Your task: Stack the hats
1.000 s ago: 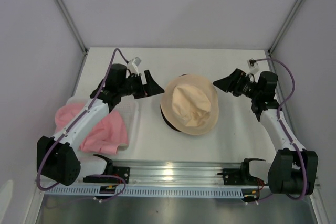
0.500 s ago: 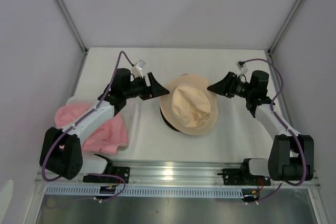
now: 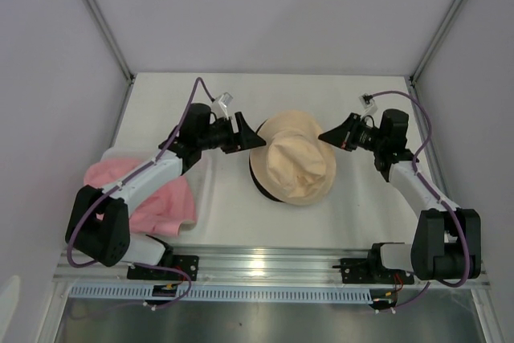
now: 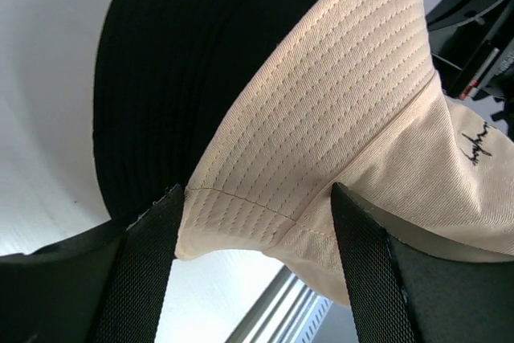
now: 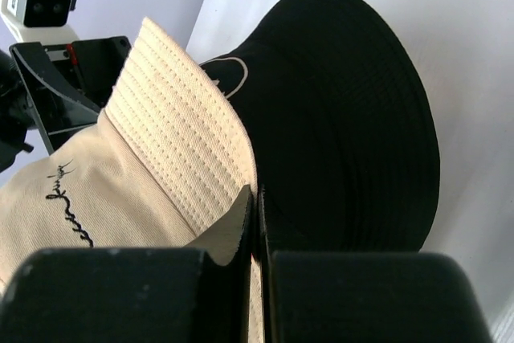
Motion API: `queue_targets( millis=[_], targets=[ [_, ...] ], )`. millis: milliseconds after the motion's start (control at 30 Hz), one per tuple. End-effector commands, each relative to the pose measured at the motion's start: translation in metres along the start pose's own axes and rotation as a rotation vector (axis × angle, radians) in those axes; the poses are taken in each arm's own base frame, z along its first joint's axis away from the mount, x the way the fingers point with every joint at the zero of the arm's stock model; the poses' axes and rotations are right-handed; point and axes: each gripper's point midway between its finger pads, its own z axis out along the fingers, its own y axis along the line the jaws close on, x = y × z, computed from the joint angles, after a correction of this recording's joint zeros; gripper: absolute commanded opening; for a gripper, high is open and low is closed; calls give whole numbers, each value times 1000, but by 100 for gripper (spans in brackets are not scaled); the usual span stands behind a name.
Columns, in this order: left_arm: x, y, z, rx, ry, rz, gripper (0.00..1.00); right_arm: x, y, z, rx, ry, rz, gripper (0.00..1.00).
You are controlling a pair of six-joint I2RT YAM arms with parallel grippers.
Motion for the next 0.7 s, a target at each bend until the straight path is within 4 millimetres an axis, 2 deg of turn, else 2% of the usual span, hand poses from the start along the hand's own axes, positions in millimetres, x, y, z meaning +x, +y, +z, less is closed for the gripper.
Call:
queue_targets(
  millis=[0, 100, 200, 233, 267, 333, 367, 500, 600, 633, 667],
  targets=[
    [-19, -2, -4, -63, -63, 76, 77, -4, -7, 1, 54, -29, 31, 0],
    [-24, -5, -10, -68, -82, 131, 77, -2, -25, 6, 129, -22, 109, 0],
    [-29, -16, -12, -15, -95, 181, 77, -2, -27, 11, 127, 8, 167, 0],
    [-26, -14, -11, -14, -88, 180, 77, -1, -28, 17, 129, 24, 184, 0],
    [-34, -20, -10, 14, -123, 207, 77, 0, -28, 19, 130, 32, 191, 0],
    [-33, -17, -9, 23, -138, 231, 77, 6, -34, 26, 168, 68, 209, 0],
    [-38, -18, -8, 35, -156, 248, 77, 1, -27, 33, 162, 72, 179, 0],
    [-36, -25, -3, 125, -129, 260, 76, 8, -28, 45, 198, 125, 174, 0],
    [-34, -37, -2, 197, -115, 256, 72, 9, -28, 47, 199, 128, 189, 0],
    [-34, -40, -3, 211, -112, 255, 63, 9, -28, 46, 200, 127, 191, 0],
    [-34, -42, -3, 223, -117, 246, 59, 8, -26, 46, 198, 123, 188, 0]
  ],
)
